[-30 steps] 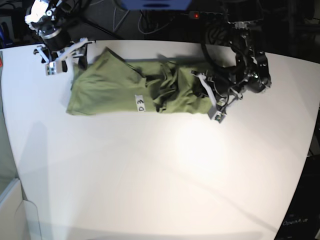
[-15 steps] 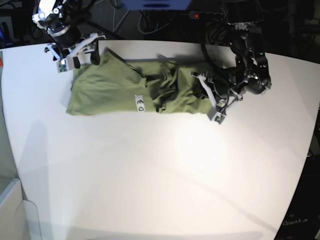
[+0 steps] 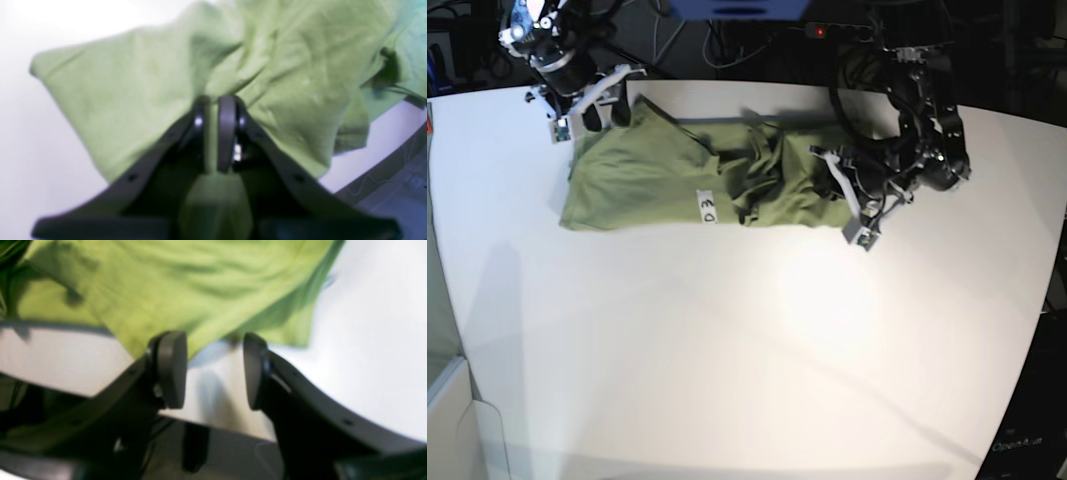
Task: Fold the T-shirt properly
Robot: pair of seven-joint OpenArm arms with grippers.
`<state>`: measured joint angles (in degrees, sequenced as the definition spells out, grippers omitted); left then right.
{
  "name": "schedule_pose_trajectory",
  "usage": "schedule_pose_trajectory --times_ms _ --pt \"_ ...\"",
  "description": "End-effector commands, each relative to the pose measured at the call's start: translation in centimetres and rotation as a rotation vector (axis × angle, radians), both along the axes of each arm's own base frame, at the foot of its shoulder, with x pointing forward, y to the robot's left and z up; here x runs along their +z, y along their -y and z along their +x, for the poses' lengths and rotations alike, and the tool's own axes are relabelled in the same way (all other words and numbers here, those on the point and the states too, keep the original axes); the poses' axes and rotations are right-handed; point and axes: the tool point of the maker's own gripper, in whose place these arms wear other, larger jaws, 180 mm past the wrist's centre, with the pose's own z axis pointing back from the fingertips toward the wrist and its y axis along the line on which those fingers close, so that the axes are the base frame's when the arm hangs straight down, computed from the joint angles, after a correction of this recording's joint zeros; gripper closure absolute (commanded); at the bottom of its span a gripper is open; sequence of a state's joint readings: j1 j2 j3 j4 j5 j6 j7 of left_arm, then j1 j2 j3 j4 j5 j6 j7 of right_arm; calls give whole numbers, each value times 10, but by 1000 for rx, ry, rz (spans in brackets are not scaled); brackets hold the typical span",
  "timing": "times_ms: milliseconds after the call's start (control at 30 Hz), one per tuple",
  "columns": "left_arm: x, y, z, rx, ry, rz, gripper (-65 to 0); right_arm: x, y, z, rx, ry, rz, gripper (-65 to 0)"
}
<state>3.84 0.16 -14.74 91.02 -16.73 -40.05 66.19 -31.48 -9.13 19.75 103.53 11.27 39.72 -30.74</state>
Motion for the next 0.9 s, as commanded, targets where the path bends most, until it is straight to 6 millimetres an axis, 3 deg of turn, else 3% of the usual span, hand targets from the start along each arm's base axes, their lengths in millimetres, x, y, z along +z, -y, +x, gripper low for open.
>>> schedule_pose_trajectory --times_ms 0,333,467,533,700,867 --pt "12 2 11 5 47 -17 -43 3 -1 1 -2 15 12 -254" --pt "12 3 12 5 49 -19 -43 -2 -2 -1 -5 3 21 -254" --pt "12 4 12 5 49 -22 -43 -1 -13 3 23 11 39 -251" --pt "12 4 12 5 49 -22 -43 0 -20 5 40 16 50 -222" --pt "12 4 12 5 49 -22 -43 2 -29 9 87 28 51 -74" --pt "12 4 12 5 49 -22 -43 11 -23 17 105 58 26 -44"
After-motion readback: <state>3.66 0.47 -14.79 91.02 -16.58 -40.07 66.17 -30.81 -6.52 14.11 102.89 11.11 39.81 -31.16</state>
